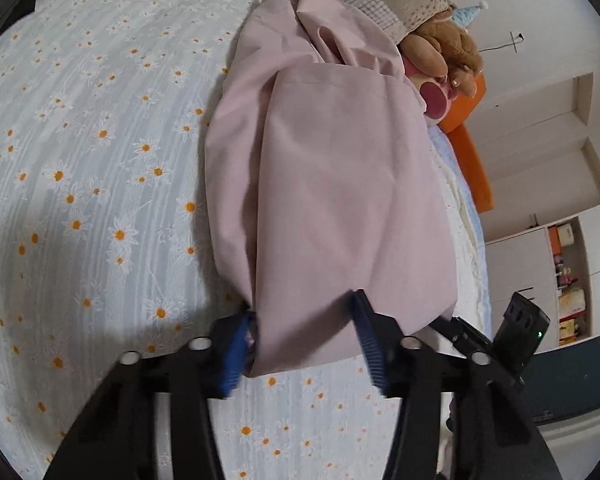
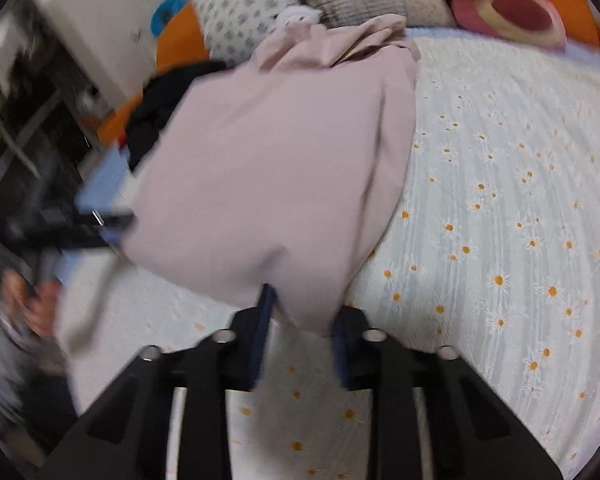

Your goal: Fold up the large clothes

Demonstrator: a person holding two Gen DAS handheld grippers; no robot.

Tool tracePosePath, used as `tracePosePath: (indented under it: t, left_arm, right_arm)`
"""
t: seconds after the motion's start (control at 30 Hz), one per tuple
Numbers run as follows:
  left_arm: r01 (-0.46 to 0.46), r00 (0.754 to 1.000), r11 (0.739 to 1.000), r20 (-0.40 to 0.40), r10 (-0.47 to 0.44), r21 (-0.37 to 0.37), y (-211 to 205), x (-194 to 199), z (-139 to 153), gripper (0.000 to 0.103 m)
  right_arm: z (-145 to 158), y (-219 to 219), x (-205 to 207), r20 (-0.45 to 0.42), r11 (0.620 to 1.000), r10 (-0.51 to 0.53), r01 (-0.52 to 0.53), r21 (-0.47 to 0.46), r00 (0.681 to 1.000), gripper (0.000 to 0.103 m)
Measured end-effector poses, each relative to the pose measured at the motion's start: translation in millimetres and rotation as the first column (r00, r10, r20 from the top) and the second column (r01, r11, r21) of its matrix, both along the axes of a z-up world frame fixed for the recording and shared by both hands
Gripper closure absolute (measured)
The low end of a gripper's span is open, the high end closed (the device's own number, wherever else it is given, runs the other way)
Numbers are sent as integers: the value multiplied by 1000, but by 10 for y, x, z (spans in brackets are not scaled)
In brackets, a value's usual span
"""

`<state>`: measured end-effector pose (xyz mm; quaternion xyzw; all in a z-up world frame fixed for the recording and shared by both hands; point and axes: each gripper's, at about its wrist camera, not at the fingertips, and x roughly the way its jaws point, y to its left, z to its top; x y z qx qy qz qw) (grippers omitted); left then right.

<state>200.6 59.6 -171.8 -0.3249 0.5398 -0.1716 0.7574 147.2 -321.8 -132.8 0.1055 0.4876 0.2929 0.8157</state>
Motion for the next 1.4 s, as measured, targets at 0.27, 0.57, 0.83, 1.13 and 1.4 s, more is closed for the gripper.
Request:
tracePosePath:
  t: [0.27,0.57,0.83,1.13,1.4]
  left_arm:
    - [2,1000,986,13,0,-166,196,226,308,79]
    - [46,992,996,121,-36,-78,351,1315,1274,80]
    - [-53,994,998,96,55,-16,418,2815,1220,80]
    - [-93,996,993,20,91,69,237,3872,211,80]
    - [-219,974,966,34,225,-137,585,3598,276,56]
  right_arm:
    - [506,-138,273,-10,988,-36,37,147,999,90]
    - [1451,145,1397,95,989,-40,26,146,995,91]
    - [1291,254,2949,88,981,-178,170,92,980,91]
    - [180,358,4060,30,951,-305,307,-41,952,91]
    - [415,288,3877,184,933,-329,349,-85,926,9]
